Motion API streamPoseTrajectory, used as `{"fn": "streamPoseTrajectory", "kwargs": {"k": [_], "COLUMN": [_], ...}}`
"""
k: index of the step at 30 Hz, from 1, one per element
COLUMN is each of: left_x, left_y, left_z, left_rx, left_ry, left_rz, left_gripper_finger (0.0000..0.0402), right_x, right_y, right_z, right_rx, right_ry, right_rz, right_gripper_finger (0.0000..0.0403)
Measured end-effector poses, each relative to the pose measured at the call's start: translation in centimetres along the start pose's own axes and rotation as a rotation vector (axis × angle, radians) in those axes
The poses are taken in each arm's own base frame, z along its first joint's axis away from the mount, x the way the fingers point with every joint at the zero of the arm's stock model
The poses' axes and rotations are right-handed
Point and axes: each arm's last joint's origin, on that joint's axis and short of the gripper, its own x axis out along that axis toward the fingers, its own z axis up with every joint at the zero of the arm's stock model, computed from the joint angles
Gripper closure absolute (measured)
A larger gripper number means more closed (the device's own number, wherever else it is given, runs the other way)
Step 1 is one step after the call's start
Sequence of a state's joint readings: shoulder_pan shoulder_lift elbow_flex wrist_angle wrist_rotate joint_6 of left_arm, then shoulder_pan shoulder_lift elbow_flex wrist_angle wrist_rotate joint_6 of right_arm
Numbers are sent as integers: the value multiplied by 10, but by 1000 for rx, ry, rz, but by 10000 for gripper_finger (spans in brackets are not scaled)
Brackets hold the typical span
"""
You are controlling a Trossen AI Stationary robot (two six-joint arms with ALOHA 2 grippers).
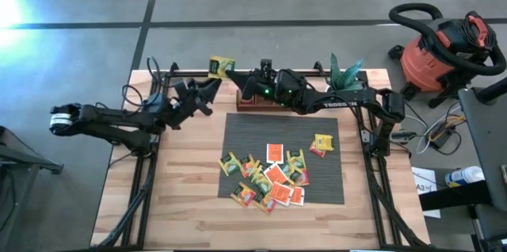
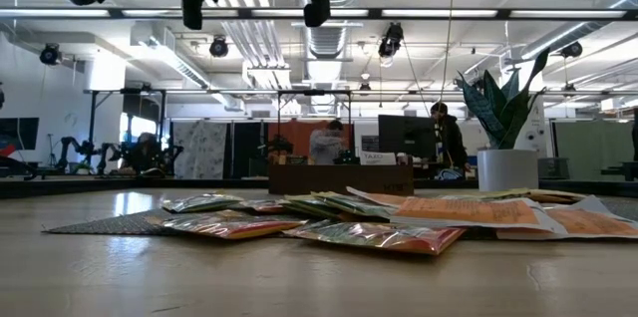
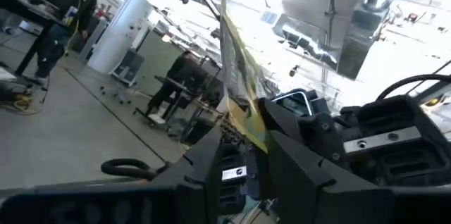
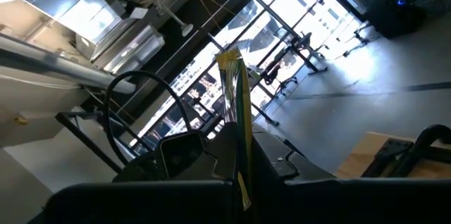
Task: Pick & Place Tea
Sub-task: Put the yellow tea bag into the middle section of the wooden organizer
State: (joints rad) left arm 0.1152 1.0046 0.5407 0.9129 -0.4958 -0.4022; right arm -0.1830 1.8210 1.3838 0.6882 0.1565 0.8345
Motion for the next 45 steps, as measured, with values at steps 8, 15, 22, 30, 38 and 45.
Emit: {"fn": "streamPoseTrajectory", "kwargs": {"k": [8, 15, 22, 30, 38, 45], "left_x": [3, 4, 4, 3, -15, -36], "left_y": [5, 5, 4, 6, 16, 26], "left_z": [4, 5, 4, 2, 0, -15], "left_rx": [-15, -32, -31, 26, 228, 276], "left_ry": [-19, -16, -4, 41, 286, 661], "left_rz": [10, -6, -29, -19, 64, -35], "left_gripper_finger": [294, 327, 393, 396, 397, 398], "right_x": [-1, -1, -2, -3, -18, -32], "right_y": [4, 2, 1, -4, -12, -7], "right_z": [-5, -8, -11, -17, -19, -13], "right_rx": [0, -6, -20, -110, -255, -488], "right_ry": [15, 45, 67, 171, 436, 641], "right_rz": [9, -12, -27, -58, -177, -115], "right_gripper_finger": [390, 375, 330, 283, 247, 241]}}
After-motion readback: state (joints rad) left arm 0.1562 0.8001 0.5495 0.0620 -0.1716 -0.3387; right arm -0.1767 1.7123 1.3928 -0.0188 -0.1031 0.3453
